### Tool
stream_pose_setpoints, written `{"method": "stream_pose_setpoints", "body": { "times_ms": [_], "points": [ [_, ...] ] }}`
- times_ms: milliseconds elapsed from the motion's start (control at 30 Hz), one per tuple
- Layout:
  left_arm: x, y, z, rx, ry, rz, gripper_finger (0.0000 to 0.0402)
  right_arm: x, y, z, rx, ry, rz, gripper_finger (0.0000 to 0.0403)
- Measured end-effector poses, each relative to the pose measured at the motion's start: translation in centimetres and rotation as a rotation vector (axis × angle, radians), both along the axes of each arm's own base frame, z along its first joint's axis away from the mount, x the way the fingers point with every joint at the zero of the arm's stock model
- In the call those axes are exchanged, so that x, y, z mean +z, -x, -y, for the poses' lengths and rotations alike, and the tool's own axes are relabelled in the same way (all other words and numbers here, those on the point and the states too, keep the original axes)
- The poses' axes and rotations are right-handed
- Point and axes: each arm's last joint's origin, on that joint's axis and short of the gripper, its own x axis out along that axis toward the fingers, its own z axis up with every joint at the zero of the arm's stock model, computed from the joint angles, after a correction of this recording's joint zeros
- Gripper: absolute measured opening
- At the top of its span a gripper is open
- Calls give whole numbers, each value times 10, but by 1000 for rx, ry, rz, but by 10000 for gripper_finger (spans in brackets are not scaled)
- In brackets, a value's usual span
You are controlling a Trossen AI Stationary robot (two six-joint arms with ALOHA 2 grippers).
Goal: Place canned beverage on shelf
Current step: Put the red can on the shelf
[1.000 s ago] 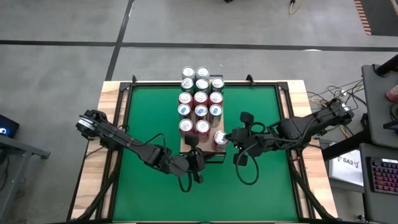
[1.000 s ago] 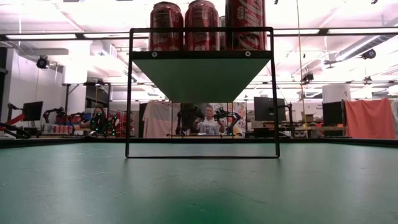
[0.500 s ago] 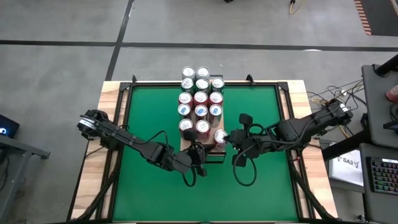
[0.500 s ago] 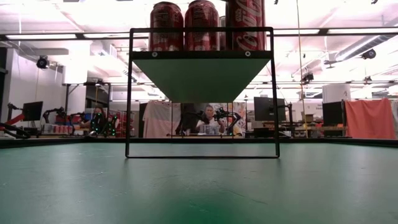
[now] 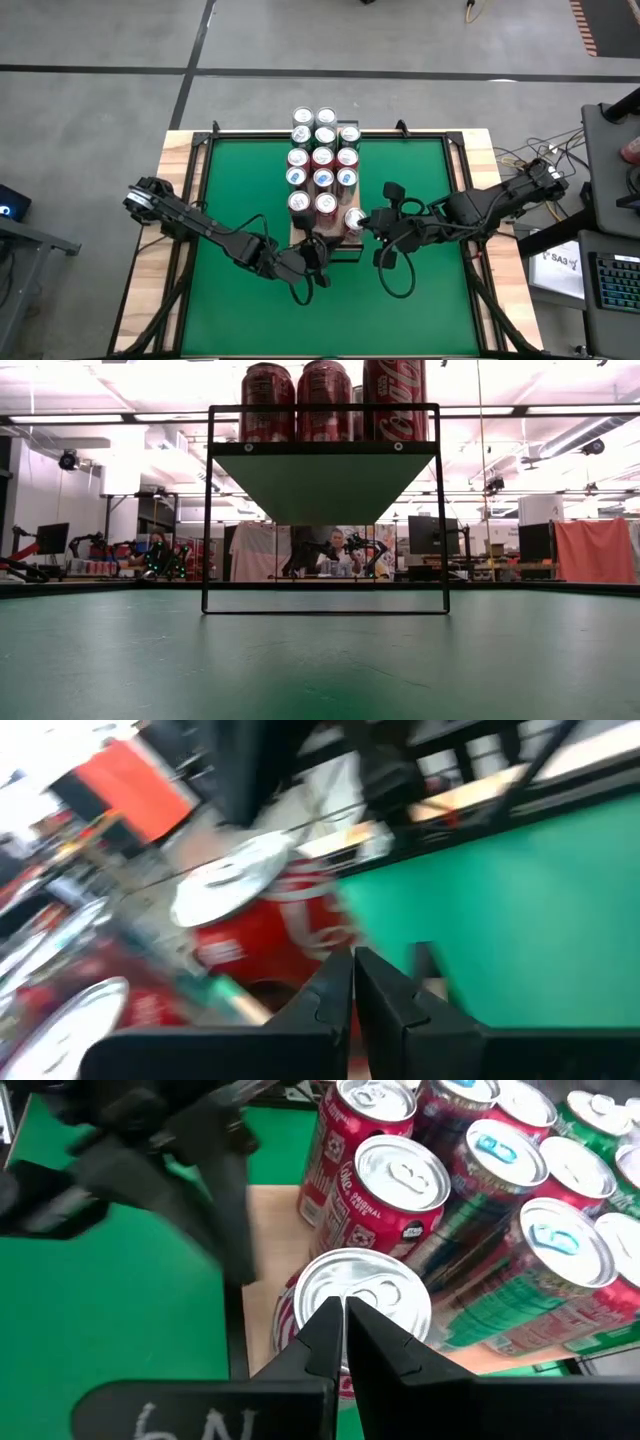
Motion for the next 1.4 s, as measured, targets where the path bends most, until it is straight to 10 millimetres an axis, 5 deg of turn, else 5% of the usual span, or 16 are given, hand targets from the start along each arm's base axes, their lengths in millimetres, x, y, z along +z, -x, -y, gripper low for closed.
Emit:
{"method": "stream_pose_setpoints", "body": {
  "times_ms": [1400],
  "points": [
    [-3,-7,-5,0,34,26,0,0,7,7,-38,80,-36,9]
  ]
}}
